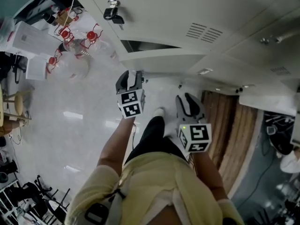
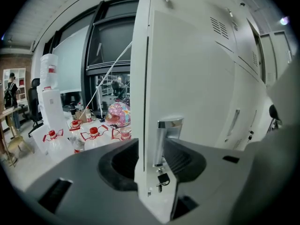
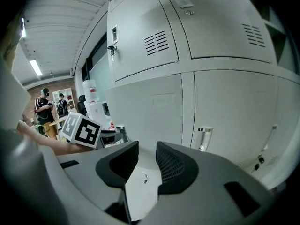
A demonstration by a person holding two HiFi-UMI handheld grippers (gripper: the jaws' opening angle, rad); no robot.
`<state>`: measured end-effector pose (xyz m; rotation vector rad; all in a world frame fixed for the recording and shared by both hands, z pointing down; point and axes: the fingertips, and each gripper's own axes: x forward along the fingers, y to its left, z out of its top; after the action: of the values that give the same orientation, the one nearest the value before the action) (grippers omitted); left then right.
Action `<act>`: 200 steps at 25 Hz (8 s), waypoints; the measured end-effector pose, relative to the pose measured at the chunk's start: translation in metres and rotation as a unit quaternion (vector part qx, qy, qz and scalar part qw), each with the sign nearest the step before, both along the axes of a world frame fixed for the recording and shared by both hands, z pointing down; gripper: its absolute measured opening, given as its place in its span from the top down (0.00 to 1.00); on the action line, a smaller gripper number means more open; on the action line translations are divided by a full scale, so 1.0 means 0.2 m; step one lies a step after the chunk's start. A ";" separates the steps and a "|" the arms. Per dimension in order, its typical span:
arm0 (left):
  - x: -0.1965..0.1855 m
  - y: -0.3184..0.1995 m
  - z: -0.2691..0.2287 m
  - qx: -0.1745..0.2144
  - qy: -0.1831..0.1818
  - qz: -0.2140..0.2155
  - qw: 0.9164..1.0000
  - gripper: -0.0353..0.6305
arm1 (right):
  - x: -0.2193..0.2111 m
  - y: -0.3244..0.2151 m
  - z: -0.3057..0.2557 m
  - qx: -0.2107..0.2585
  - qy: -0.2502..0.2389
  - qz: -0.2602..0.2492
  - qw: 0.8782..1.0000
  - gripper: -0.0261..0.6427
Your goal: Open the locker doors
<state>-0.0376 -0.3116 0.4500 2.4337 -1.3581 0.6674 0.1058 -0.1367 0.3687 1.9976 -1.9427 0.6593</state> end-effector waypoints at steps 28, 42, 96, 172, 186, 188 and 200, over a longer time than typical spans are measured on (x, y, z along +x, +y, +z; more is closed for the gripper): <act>0.04 0.84 -0.01 0.031 -0.035 0.094 0.995 0.78 | 0.01 0.86 0.03 0.002 0.005 0.040 0.999 0.79; 0.33 1.23 0.01 0.030 -0.044 0.208 0.977 0.79 | 0.09 1.11 0.05 0.007 -0.006 0.078 0.997 0.79; -0.34 1.07 -0.10 -0.010 0.015 0.184 0.983 0.79 | -0.62 0.65 0.24 -0.015 -0.051 -0.003 0.999 0.79; -0.82 0.07 1.72 -0.098 0.021 0.049 0.994 0.79 | -0.50 -1.00 2.65 -0.155 0.026 0.080 0.984 0.81; -0.85 0.13 1.74 -0.103 0.014 0.052 0.993 0.79 | -0.54 -1.05 2.64 -0.156 0.041 0.062 0.985 0.81; -0.86 0.13 1.72 -0.100 0.008 0.055 0.993 0.79 | -0.56 -1.01 2.64 -0.163 0.047 0.052 0.984 0.81; -0.86 0.21 1.65 -0.099 0.008 0.060 0.993 0.79 | -0.64 -0.70 2.64 -0.199 0.043 0.037 0.978 0.81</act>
<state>-0.2092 -0.2686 0.7806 2.3678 -1.0898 0.7712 -0.0225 -0.2762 0.8973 1.8196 -1.5458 0.8848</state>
